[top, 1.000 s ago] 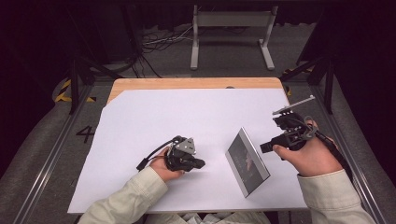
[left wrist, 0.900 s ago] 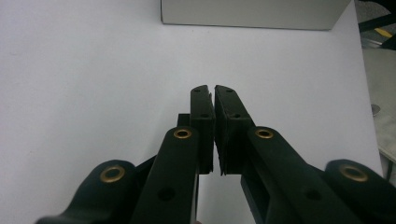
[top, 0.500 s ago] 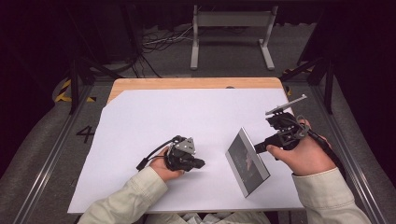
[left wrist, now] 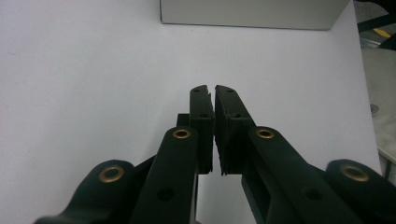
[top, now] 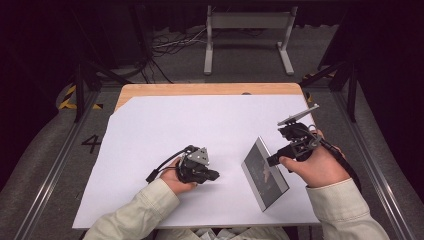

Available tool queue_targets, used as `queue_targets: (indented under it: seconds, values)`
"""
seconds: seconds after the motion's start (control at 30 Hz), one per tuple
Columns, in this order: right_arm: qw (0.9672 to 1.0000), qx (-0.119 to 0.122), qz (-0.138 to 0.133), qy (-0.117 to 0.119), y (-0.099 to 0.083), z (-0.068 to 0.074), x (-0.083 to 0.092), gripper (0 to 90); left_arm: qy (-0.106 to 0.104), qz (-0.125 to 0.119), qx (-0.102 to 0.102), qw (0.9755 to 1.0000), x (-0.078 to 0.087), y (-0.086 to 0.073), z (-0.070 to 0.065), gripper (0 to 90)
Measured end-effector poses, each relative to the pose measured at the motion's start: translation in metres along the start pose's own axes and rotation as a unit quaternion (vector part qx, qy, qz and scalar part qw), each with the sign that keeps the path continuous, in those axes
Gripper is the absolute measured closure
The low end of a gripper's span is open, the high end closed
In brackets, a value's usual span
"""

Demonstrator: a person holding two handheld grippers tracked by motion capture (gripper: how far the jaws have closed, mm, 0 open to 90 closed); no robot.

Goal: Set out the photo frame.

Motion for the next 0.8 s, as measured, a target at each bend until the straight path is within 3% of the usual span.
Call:
queue_targets:
  seconds: [0.8]
  values:
    - [0.9997, 0.002, 0.026, -0.004, 0.005, 0.000, -0.026, 73.5, 0.001, 0.002, 0.000, 1.0000, 0.000, -0.001, 0.001, 85.3]
Point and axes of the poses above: each handheld gripper's, and its own axes: x roughly backward along the jaws, y roughly out of its top, z roughly to its left, the point moved 5 cm from there along -x, roughly forward along the jaws, and after that the axes turned 10 degrees about z, right-handed, at the moved point
